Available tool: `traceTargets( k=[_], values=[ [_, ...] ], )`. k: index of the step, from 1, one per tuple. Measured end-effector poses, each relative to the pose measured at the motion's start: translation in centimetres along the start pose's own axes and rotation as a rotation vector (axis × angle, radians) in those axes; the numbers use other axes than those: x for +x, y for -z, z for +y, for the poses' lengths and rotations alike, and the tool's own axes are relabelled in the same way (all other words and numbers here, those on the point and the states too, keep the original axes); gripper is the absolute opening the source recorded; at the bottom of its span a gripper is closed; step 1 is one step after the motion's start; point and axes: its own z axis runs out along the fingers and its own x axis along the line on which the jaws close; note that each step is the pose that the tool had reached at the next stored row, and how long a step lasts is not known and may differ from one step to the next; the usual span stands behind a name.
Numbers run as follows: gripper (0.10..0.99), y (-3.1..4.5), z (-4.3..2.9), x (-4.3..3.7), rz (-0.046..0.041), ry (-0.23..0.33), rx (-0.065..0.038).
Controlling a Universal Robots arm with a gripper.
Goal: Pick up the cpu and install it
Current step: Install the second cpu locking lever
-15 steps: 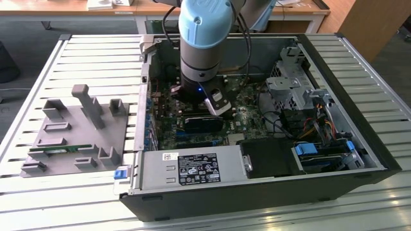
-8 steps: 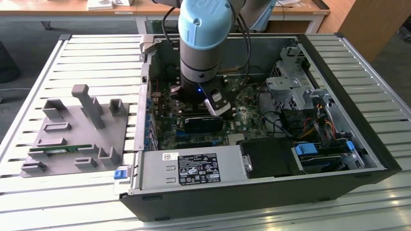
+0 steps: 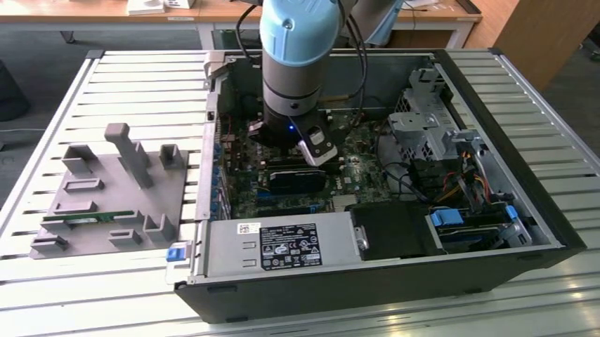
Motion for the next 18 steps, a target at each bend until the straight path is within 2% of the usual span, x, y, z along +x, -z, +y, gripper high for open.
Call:
traceTargets(
  k=[8,18],
  values=[
    [0.106,0.99,0.29,0.02,0.0001,0.0,0.0],
    [0.106,2.98,1.0,0.06,0.0002,0.0,0.0]
  ],
)
